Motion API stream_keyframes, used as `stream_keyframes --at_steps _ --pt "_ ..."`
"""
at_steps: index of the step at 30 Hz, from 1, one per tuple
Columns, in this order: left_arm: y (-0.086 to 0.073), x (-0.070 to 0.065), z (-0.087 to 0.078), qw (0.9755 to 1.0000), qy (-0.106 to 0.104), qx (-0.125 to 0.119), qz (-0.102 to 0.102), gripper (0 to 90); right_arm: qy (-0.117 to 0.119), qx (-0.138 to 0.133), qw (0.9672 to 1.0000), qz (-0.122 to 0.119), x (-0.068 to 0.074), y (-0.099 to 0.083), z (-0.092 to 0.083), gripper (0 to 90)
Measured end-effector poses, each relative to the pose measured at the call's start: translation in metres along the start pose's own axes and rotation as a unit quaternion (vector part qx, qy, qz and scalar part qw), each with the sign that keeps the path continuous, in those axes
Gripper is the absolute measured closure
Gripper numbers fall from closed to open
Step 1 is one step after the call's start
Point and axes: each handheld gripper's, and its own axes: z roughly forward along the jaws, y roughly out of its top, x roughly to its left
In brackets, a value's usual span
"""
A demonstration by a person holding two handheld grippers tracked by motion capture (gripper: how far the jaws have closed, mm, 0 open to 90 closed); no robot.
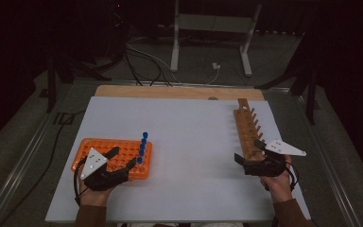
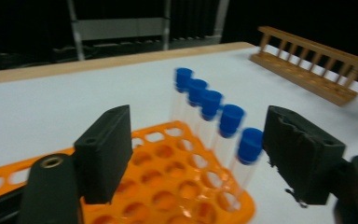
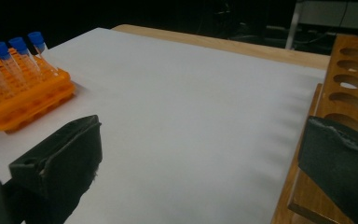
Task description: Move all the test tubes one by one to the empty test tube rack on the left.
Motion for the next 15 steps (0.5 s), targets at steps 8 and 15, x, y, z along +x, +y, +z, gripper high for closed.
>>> stream_keyframes --at_steps 8,15 --pt "0.001 0.016 -0.005 0.9992 0.037 -0.005 -0.01 11.6 -0.006 -0.019 0.9998 -0.003 0.002 -0.005 -0.006 0.0" --pt "0.001 0.026 -0.01 0.998 0.061 -0.011 -0.014 5.0 -0.009 -0.035 0.9993 0.001 -0.001 -0.01 -0.01 0.0"
